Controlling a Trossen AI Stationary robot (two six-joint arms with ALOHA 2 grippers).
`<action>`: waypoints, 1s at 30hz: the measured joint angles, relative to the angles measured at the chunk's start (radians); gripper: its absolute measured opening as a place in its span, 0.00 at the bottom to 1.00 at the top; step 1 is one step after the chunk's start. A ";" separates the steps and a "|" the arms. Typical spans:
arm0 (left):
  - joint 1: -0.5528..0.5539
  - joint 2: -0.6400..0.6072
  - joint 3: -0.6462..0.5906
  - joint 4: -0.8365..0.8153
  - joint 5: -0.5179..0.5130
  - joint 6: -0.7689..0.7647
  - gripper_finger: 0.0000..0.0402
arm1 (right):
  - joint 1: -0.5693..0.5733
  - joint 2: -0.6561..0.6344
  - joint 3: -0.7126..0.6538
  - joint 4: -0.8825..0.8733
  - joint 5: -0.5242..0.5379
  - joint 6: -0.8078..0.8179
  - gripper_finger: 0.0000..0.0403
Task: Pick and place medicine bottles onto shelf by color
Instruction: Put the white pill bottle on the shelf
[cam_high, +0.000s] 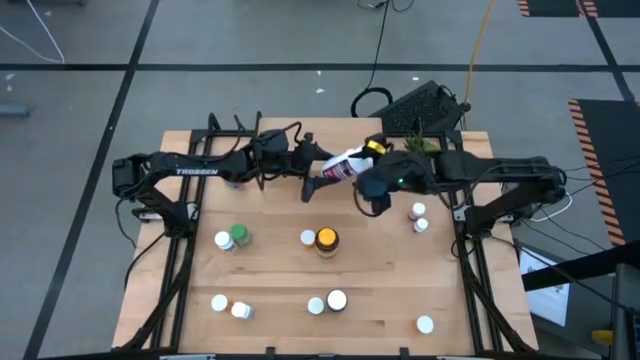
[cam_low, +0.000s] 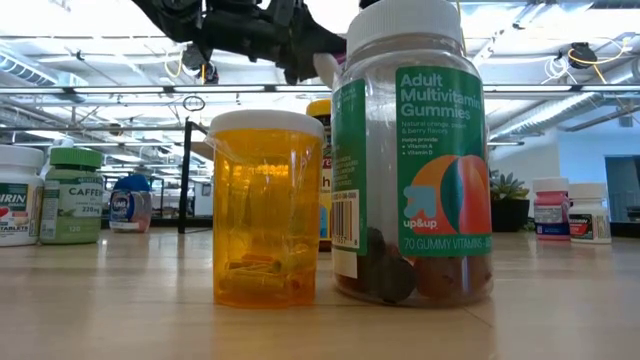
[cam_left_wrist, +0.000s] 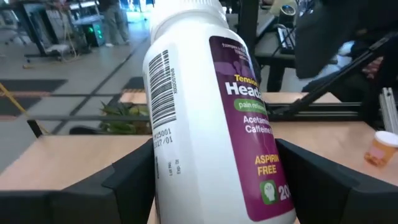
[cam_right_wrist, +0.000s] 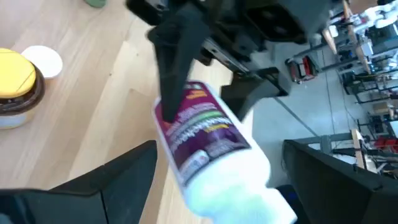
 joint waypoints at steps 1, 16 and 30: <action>-0.002 0.000 0.000 -0.002 -0.005 0.002 0.74 | -0.003 -0.014 -0.002 -0.005 -0.001 0.004 0.84; -0.090 0.000 0.000 0.159 -0.218 0.219 0.74 | -0.114 -0.414 -0.413 0.477 -0.106 0.647 0.84; -0.130 -0.001 0.000 0.212 -0.310 0.270 0.74 | -0.139 -0.484 -1.036 1.633 -0.296 0.737 0.84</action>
